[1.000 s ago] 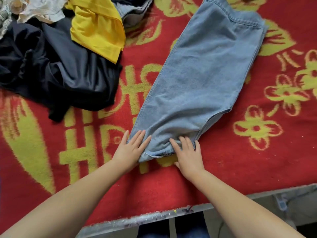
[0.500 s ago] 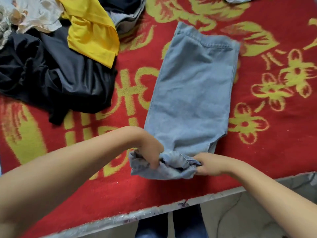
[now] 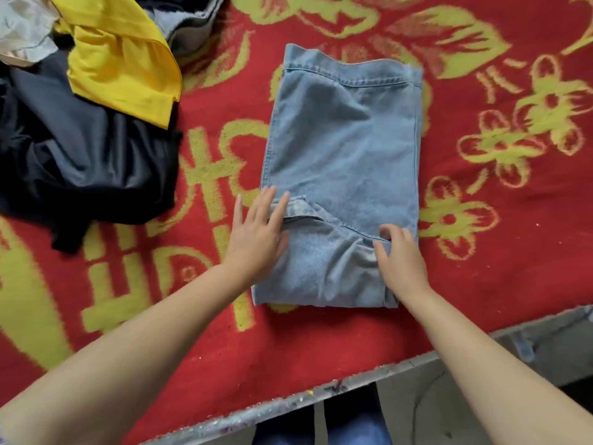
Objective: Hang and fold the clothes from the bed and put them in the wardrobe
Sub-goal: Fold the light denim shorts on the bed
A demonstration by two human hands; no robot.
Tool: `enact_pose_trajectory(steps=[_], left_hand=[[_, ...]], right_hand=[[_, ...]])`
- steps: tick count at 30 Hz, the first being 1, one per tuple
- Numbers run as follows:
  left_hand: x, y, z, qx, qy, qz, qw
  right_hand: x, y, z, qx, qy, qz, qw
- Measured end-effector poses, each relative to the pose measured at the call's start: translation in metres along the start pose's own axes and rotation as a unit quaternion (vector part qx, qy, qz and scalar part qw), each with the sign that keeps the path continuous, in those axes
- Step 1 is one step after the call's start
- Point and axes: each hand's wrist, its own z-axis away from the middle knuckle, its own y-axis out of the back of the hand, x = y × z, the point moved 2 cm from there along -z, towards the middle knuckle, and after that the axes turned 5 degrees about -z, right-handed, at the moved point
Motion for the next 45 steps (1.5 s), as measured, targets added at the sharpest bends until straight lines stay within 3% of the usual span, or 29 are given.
enact_pose_trajectory(steps=[1,3,4,6,8,10,13,15,17,19,22,24,25,27,29,31,33,36,38,41,45], left_hand=[[0.013,-0.001,0.018,0.05,-0.073,0.006,0.996],[0.039,-0.012,0.058,0.051,-0.204,-0.007,0.978],[0.045,-0.021,0.073,0.01,-0.226,-0.027,0.974],[0.045,-0.034,0.079,-0.105,-0.176,-0.044,0.978],[0.036,-0.041,0.065,-0.15,-0.109,-0.05,0.981],[0.027,-0.05,0.051,-0.186,-0.097,-0.068,0.975],[0.03,-0.052,0.048,-0.205,-0.106,-0.095,0.968],[0.035,-0.043,0.049,-0.217,-0.11,-0.063,0.968],[0.039,-0.024,0.046,-0.266,-0.098,-0.008,0.959],[0.041,0.002,0.04,-0.349,-0.094,0.066,0.93],[0.035,0.042,0.022,-0.492,-0.125,0.152,0.848],[0.026,0.062,0.005,-0.56,-0.117,0.211,0.792],[0.017,0.068,-0.006,-0.568,-0.083,0.26,0.777],[-0.005,0.07,-0.03,-0.499,0.028,0.372,0.782],[-0.029,0.061,-0.052,-0.364,0.174,0.485,0.776],[-0.039,0.041,-0.062,-0.234,0.305,0.572,0.724],[-0.032,0.018,-0.059,-0.164,0.38,0.567,0.712],[-0.011,-0.002,-0.037,-0.076,0.411,0.532,0.736],[-0.002,-0.006,-0.023,-0.007,0.378,0.532,0.758],[0.005,-0.005,-0.006,0.026,0.323,0.503,0.801],[0.008,-0.019,0.026,0.03,0.346,0.501,0.793]], right_hand=[[-0.005,0.004,0.008,0.057,0.054,0.024,0.997],[-0.019,0.002,0.033,0.111,0.203,0.066,0.971],[-0.023,-0.006,0.049,0.082,0.273,0.095,0.954],[-0.02,-0.027,0.072,-0.028,0.34,0.187,0.921],[-0.006,-0.039,0.071,-0.154,0.3,0.29,0.896],[0.009,-0.042,0.053,-0.212,0.254,0.331,0.884],[0.006,-0.036,0.04,-0.221,0.229,0.335,0.887],[0.002,-0.032,0.046,-0.19,0.24,0.3,0.904],[0.005,-0.026,0.05,-0.223,0.233,0.284,0.903],[0.001,-0.009,0.055,-0.338,0.189,0.237,0.891],[-0.021,0.035,0.055,-0.504,0.143,0.121,0.843],[-0.039,0.072,0.037,-0.562,0.133,0.104,0.81],[-0.046,0.085,0.019,-0.544,0.133,0.105,0.822],[-0.057,0.102,-0.025,-0.417,0.136,0.056,0.897],[-0.06,0.104,-0.063,-0.24,0.112,-0.013,0.964],[-0.053,0.09,-0.082,-0.11,0.046,-0.042,0.992],[-0.036,0.068,-0.079,-0.112,-0.029,-0.015,0.993],[-0.01,0.054,-0.06,-0.083,-0.096,0.011,0.992],[0.001,0.055,-0.048,-0.033,-0.116,-0.013,0.993],[0.007,0.054,-0.041,-0.016,-0.089,-0.106,0.99],[0.006,0.051,-0.061,-0.021,-0.026,-0.101,0.994]])
